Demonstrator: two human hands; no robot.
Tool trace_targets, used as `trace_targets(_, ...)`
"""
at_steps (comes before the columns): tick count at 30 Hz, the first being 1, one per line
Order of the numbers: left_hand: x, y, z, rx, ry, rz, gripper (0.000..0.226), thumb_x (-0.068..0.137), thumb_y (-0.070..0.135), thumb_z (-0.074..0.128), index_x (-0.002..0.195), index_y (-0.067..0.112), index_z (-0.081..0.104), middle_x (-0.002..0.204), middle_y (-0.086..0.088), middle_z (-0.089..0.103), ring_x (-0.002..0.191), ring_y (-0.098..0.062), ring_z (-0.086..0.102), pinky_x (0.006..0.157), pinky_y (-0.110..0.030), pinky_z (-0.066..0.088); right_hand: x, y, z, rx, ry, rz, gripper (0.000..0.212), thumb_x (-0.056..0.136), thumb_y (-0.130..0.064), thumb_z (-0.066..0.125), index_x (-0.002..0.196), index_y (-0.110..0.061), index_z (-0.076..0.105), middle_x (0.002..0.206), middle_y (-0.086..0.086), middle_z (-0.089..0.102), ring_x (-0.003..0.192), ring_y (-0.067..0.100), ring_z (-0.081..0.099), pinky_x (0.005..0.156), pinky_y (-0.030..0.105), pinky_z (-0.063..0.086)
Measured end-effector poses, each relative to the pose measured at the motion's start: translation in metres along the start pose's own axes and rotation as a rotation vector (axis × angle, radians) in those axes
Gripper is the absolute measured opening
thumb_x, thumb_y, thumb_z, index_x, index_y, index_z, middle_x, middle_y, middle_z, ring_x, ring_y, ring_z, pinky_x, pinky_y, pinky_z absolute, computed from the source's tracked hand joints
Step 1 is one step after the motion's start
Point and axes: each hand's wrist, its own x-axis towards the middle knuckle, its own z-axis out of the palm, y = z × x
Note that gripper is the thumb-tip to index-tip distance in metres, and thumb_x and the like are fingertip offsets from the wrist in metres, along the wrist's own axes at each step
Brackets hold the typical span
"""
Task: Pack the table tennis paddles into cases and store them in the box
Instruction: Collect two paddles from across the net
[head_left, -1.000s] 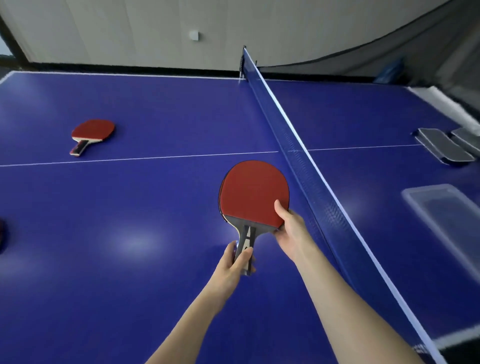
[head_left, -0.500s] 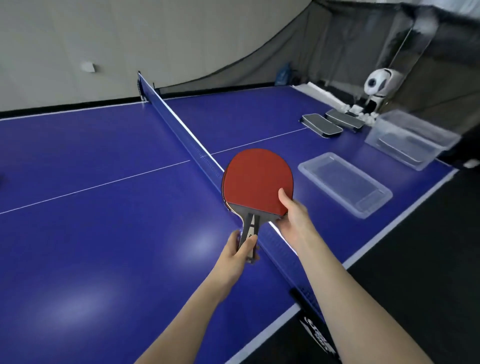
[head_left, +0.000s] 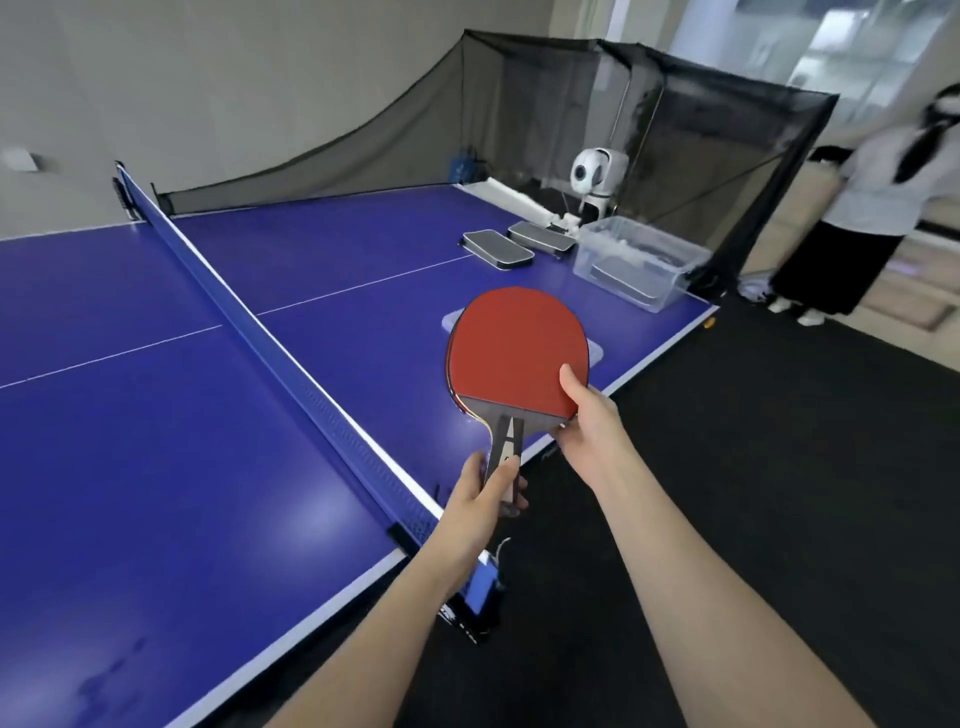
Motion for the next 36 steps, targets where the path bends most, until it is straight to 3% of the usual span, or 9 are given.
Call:
trace_targets(7,0.008,-0.013,0.09,0.011,-0.046,-0.017,0.019,0.096,0.033,0.051,0.104,0.015,0.053,0.088,0.0,0.062,0.07,-0.005,0.062,0.068,-0.019,0.052,0.012,-0.033,-0.09,0.055,0.039,-0.015,0.034,0.089,-0.031,0.065,0.117,-0.013,0.061,0.106,0.007,0.072,0.097,0.026,0.07,0.078,0.038,0.059)
trace_targets(11,0.037,-0.028,0.126,-0.004,-0.057,-0.041,0.021,0.096,0.034,0.052,0.111,0.019,0.053,0.088,0.001,0.063,0.073,-0.006,0.063,0.07,-0.021,0.052,0.041,-0.042,-0.126,-0.007,0.094,0.0,0.042,0.088,-0.035,0.065,0.124,-0.015,0.054,0.113,0.008,0.067,0.102,0.028,0.066,0.09,0.044,0.055)
trace_targets(15,0.082,-0.046,0.155,-0.04,-0.011,-0.056,0.026,0.096,0.035,0.052,0.115,0.018,0.053,0.088,0.0,0.063,0.072,-0.007,0.062,0.07,-0.022,0.051,0.09,-0.052,-0.148,-0.063,0.101,0.018,0.046,0.088,-0.035,0.065,0.128,-0.016,0.05,0.116,0.008,0.064,0.104,0.028,0.064,0.091,0.045,0.054)
trace_targets(21,0.157,-0.05,0.184,-0.082,0.064,-0.065,0.025,0.096,0.037,0.052,0.112,0.017,0.054,0.089,0.0,0.064,0.074,-0.007,0.064,0.073,-0.023,0.053,0.171,-0.08,-0.154,-0.087,0.022,0.07,0.042,0.088,-0.031,0.065,0.124,-0.015,0.051,0.112,0.007,0.066,0.098,0.024,0.067,0.069,0.033,0.058)
trace_targets(32,0.269,-0.045,0.218,-0.127,0.166,-0.082,0.027,0.093,0.042,0.054,0.111,0.021,0.053,0.087,0.003,0.065,0.076,-0.009,0.064,0.081,-0.028,0.053,0.287,-0.121,-0.156,-0.121,-0.072,0.108,0.039,0.089,-0.031,0.064,0.122,-0.015,0.052,0.11,0.009,0.066,0.096,0.025,0.067,0.067,0.034,0.059)
trace_targets(36,0.316,-0.045,0.237,-0.106,0.186,-0.066,0.028,0.093,0.043,0.054,0.112,0.022,0.053,0.086,0.003,0.064,0.075,-0.007,0.064,0.071,-0.02,0.052,0.335,-0.139,-0.168,-0.1,-0.116,0.118,0.03,0.09,-0.03,0.063,0.115,-0.016,0.053,0.109,0.01,0.067,0.095,0.025,0.067,0.064,0.032,0.059)
